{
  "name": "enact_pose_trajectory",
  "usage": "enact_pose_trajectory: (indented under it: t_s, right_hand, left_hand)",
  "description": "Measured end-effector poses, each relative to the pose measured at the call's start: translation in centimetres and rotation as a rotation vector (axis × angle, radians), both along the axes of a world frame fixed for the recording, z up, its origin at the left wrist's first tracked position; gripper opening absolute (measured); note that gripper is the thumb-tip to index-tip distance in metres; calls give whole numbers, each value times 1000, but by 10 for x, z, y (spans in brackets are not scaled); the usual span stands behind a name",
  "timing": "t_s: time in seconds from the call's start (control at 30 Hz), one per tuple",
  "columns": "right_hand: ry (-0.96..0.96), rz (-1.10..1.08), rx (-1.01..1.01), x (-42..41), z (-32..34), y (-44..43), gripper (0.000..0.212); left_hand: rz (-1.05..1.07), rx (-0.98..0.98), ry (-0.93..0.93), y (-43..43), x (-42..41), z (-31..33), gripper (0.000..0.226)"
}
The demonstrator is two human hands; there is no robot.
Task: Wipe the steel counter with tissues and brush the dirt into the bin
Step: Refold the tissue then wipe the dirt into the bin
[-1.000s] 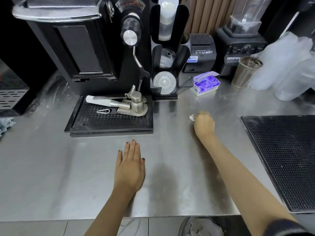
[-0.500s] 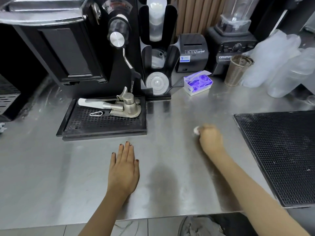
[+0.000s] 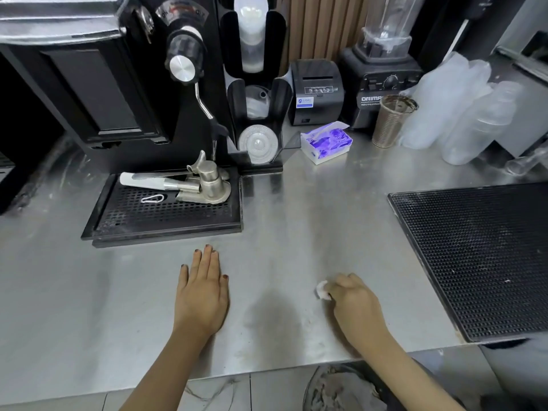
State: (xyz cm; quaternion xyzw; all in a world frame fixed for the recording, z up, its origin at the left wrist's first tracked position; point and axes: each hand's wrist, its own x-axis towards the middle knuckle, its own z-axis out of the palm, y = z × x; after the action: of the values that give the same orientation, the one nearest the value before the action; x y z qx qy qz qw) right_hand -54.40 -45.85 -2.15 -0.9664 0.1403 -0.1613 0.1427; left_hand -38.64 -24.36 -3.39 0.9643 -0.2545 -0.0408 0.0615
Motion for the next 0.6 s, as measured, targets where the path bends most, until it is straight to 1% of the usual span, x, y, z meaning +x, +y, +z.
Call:
enact_pose_trajectory:
  t_s: [0.03, 0.1, 0.17, 0.2, 0.23, 0.27, 0.3, 0.37, 0.43, 0.53, 0.6]
  right_hand:
    - [-34, -38, -18, 11, 2, -10, 27]
    - [7, -109, 25, 50, 14, -35, 23]
    - [163, -224, 69, 93, 21, -64, 22]
    - [223, -289, 112, 106, 25, -75, 12]
    - [237, -341, 117, 117, 19, -85, 33]
    - [297, -358, 132, 117, 20, -88, 15]
    - [276, -349, 123, 111, 19, -86, 11]
    - [287, -224, 107, 78, 18, -71, 15]
    - [213, -140, 45, 25, 17, -45, 16]
    - [107, -86, -51, -51, 24, 0, 38]
    - [77, -122, -105, -70, 22, 12, 43]
  left_hand:
    - [-1, 2, 0, 0, 1, 1, 82]
    - [1, 2, 1, 0, 2, 2, 80]
    - [2, 2, 5, 0, 2, 2, 71]
    - [2, 4, 9, 0, 1, 2, 69]
    - [2, 4, 12, 0, 1, 2, 68]
    - [2, 1, 12, 0, 0, 3, 68]
    - [1, -2, 12, 0, 0, 3, 68]
    - [1, -10, 13, -1, -1, 2, 68]
    - [2, -11, 9, -1, -1, 2, 61]
    - [8, -17, 15, 0, -1, 1, 54]
    - [5, -17, 8, 0, -1, 2, 55]
